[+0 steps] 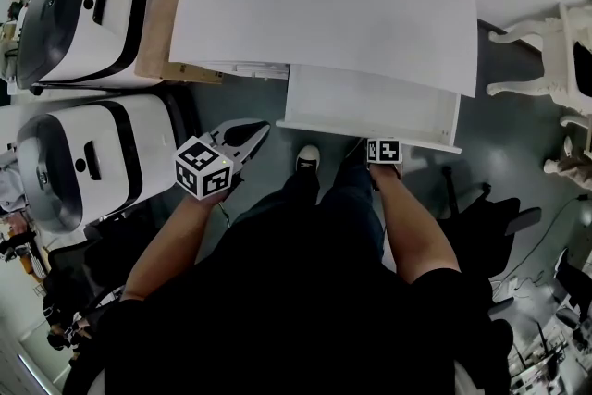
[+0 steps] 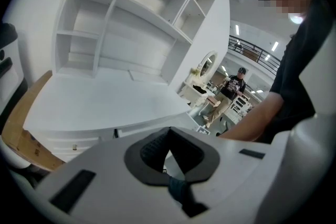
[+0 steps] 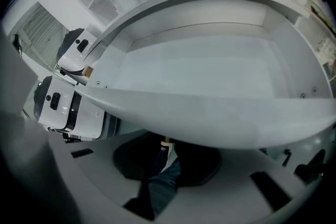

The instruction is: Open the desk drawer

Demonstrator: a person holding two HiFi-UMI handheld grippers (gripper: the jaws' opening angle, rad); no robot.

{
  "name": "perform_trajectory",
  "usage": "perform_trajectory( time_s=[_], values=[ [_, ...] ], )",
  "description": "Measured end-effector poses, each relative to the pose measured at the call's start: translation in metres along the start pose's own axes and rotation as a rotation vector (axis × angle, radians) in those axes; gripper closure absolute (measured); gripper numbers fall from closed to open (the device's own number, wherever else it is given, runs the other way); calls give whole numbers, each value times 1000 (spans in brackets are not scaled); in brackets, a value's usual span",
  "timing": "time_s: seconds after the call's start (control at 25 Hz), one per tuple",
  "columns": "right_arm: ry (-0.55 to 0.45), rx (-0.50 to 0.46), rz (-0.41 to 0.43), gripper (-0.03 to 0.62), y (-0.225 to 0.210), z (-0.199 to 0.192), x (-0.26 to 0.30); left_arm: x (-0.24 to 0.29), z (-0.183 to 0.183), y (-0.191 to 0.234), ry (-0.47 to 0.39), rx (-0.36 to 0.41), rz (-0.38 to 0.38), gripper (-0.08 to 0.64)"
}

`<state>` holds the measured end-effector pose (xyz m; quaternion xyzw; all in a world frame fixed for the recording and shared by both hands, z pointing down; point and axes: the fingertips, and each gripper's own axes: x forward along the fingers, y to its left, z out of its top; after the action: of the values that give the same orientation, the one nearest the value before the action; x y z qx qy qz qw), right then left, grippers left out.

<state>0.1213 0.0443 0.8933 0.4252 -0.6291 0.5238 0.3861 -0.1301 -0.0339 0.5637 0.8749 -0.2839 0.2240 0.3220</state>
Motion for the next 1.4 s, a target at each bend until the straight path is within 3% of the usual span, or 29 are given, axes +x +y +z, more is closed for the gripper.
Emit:
perform_trajectory(
  time_s=[0.8,1.4],
  values=[
    [62,1,-4,514,15,-65,-6,6,0,-19,12,42,-52,552],
    [31,26,23,514,14,-65,-7,7,-9,-31,20,50,-58,551]
  ],
)
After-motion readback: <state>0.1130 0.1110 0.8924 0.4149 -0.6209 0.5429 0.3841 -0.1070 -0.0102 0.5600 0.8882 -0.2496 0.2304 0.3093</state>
